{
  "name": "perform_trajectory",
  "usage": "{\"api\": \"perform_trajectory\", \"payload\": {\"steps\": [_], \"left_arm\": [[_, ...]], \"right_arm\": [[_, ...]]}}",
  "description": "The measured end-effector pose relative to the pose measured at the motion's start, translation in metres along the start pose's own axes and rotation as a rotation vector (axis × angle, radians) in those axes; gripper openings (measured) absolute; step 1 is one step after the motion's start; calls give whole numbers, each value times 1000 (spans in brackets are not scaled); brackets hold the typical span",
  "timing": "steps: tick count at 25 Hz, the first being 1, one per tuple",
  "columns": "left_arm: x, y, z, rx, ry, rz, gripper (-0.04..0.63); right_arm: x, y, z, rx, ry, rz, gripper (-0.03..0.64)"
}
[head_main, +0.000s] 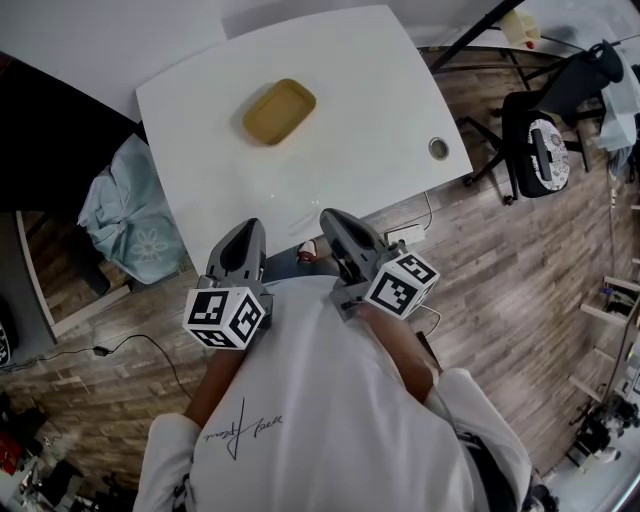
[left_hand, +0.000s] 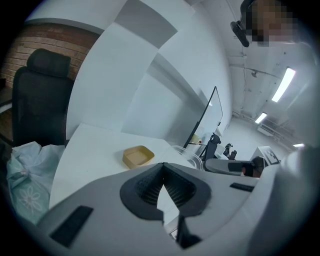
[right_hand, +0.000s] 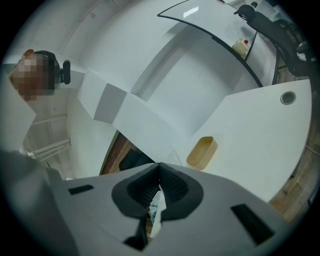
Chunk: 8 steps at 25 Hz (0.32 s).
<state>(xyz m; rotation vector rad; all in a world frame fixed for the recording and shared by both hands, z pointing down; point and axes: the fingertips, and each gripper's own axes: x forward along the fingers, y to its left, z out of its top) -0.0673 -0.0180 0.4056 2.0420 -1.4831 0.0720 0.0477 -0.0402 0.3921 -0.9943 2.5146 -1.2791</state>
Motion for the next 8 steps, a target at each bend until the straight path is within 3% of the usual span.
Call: {"api": "perform_trajectory", "payload": {"steps": [8], "left_arm": [[-5, 8, -1, -44, -19, 38, 8]], "right_arm": [[-5, -5, 2, 2, -8, -13, 11]]}}
